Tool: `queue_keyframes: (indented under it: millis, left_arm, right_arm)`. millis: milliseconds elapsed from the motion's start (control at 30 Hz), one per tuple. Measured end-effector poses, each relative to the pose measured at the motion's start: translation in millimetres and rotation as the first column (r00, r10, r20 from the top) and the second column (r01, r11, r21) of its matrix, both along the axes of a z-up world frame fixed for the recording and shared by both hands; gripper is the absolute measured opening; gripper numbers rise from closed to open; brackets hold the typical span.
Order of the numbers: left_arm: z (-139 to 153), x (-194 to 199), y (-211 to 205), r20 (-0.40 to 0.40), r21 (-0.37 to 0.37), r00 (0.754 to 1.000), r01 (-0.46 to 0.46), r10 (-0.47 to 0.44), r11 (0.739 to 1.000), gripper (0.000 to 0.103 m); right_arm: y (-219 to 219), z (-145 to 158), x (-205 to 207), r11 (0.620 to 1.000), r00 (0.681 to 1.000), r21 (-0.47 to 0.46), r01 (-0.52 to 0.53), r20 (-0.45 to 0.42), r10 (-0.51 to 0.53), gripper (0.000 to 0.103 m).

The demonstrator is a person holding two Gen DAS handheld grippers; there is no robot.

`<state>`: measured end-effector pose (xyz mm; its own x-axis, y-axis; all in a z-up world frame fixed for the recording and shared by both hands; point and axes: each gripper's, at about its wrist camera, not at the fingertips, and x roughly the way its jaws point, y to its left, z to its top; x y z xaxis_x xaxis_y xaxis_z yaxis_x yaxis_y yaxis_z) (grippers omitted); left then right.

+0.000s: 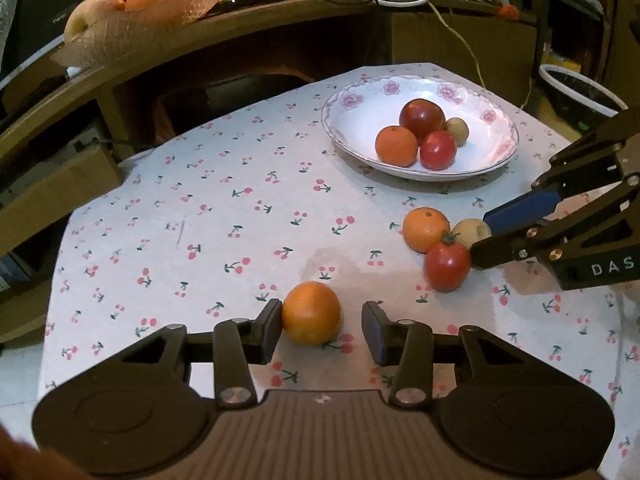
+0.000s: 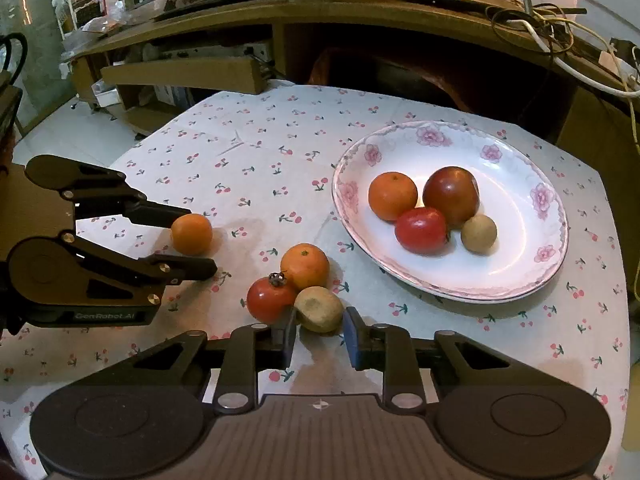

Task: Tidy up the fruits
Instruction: 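Approach a tangerine with the left tool while the right tool reaches a brown fruit, then close the left tool on the tangerine while the right tool closes on the brown fruit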

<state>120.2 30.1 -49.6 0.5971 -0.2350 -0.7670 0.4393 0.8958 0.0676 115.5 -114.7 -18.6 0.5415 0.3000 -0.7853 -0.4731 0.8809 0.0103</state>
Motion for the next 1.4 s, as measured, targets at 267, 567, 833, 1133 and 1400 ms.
queue_keyframes:
  millis: [267, 567, 833, 1133, 1400]
  left_arm:
    - [12.7, -12.6, -5.3, -0.003, -0.008, 0.999, 0.033, -0.033, 0.999, 0.043]
    - [6.5, -27.2, -14.1, -0.03, 0.019, 0.997, 0.074, -0.074, 0.997, 0.043]
    - [3.2, -20.8, -16.8, -0.024, 0.025, 0.997, 0.079, -0.079, 0.997, 0.047]
    - [2.4, -15.4, -19.2, -0.024, 0.012, 0.997, 0.071, -0.071, 0.997, 0.048]
    - [8.4, -12.8, -23.9, -0.025, 0.023, 0.998, 0.066, -0.065, 0.998, 0.036]
  right_arm:
    - [-5.9, 6.0, -4.9, 1.0, 1.0, 0.004, -0.003, -0.014, 0.004, 0.025]
    - [-5.4, 3.7, -21.8, 0.998, 0.999, -0.04, -0.046, -0.02, 0.045, 0.025]
    - [-7.2, 2.1, -19.5, 0.998, 0.998, -0.033, -0.054, -0.023, 0.054, 0.026]
    - [-7.8, 1.1, -18.4, 0.998, 0.998, -0.023, -0.05, -0.029, 0.049, 0.028]
    - [-5.4, 2.9, -17.8, 0.999, 0.999, -0.038, -0.037, -0.035, 0.035, 0.026]
